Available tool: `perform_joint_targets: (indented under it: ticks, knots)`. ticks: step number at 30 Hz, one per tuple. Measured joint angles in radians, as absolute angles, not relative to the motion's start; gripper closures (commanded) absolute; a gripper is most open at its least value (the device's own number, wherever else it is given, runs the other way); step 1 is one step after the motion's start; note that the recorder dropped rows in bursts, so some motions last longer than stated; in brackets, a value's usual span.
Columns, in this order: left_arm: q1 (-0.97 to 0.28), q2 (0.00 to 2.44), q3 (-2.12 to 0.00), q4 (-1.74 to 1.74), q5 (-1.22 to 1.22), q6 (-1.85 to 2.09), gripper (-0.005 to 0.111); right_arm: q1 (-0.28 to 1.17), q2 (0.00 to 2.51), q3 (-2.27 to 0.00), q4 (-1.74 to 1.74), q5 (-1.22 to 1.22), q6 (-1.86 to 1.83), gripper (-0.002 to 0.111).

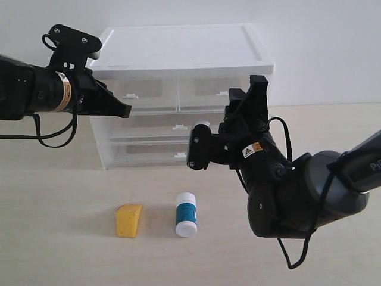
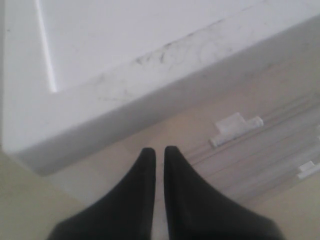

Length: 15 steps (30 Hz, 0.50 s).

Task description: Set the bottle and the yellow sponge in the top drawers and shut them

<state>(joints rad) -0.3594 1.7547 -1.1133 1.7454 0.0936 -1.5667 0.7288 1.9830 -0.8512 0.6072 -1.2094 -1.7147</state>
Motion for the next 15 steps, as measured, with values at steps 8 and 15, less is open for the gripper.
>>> perform_joint_targets:
  ticks: [8,15]
  knots:
    - [-0.359,1.755,-1.113,1.745,0.094,-1.567,0.103,0.727,1.983,-0.851,0.550,-1.209,-1.715,0.074]
    - [-0.359,1.755,-1.113,1.745,0.094,-1.567,0.103,0.682,1.983,-0.851,0.513,-1.209,-1.715,0.074]
